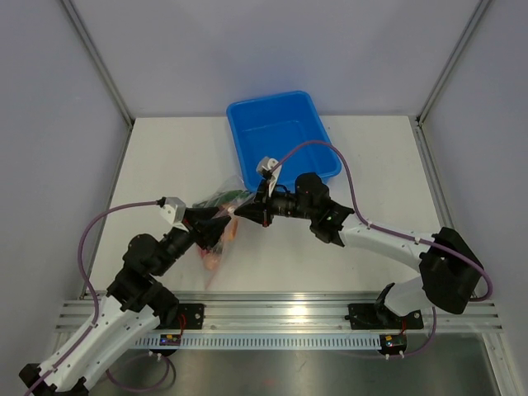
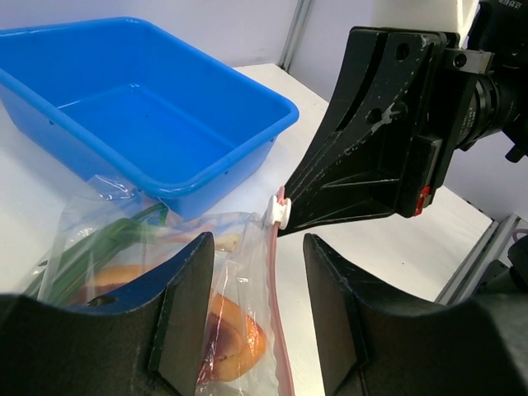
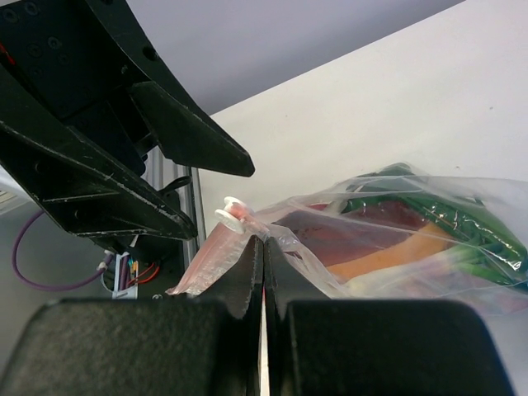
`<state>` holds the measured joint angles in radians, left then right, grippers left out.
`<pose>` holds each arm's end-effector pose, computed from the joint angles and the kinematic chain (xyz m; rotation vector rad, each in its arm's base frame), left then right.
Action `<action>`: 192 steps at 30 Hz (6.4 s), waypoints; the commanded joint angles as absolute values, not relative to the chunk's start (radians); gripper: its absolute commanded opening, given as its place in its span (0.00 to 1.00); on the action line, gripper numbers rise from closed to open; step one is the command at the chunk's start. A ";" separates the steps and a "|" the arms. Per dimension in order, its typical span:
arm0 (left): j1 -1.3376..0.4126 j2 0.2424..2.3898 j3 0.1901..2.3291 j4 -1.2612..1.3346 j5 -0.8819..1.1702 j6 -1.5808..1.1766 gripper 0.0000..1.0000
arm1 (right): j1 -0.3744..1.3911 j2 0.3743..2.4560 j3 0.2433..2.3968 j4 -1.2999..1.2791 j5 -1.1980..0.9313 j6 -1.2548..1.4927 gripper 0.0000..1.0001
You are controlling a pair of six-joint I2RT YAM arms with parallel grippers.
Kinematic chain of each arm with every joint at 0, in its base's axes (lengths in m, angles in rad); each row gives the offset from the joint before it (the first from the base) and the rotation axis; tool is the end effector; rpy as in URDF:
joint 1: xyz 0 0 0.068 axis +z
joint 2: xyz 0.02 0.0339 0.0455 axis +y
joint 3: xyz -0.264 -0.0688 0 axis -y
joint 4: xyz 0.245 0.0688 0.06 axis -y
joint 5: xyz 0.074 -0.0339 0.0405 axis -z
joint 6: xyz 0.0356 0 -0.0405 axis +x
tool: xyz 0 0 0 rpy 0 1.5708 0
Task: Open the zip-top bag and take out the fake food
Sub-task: Unzip the zipper food storage bag at the center of the board.
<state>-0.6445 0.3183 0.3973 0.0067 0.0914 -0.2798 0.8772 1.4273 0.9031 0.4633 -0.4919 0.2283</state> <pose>0.0922 -0.0734 0.2846 0.3542 1.4982 -0.8099 0.1978 0.2642 0.2977 -0.9383 1.5087 1.2236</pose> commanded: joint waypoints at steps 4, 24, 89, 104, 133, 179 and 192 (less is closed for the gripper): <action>-0.647 0.357 0.403 0.110 0.048 -0.244 0.47 | 0.877 1.440 0.974 0.474 -0.517 0.224 0.00; -0.649 0.405 0.400 0.160 0.110 -0.241 0.44 | 0.877 1.457 0.992 0.456 -0.509 0.250 0.00; -0.733 0.537 0.449 0.104 0.166 -0.212 0.00 | 0.879 1.262 0.824 0.621 -0.350 0.299 0.10; -0.746 0.499 0.445 0.089 0.166 -0.213 0.00 | 0.876 1.293 0.844 0.586 -0.514 0.196 0.52; -0.746 0.471 0.448 0.060 0.140 -0.218 0.00 | 0.831 1.428 0.945 0.396 -0.644 0.054 0.11; -0.801 0.468 0.509 -0.133 -0.046 -0.248 0.01 | 0.830 1.103 0.658 0.764 0.052 0.193 0.00; -0.801 0.436 0.569 -0.354 -0.138 -0.388 0.01 | 0.830 1.131 0.655 0.778 0.199 0.178 0.00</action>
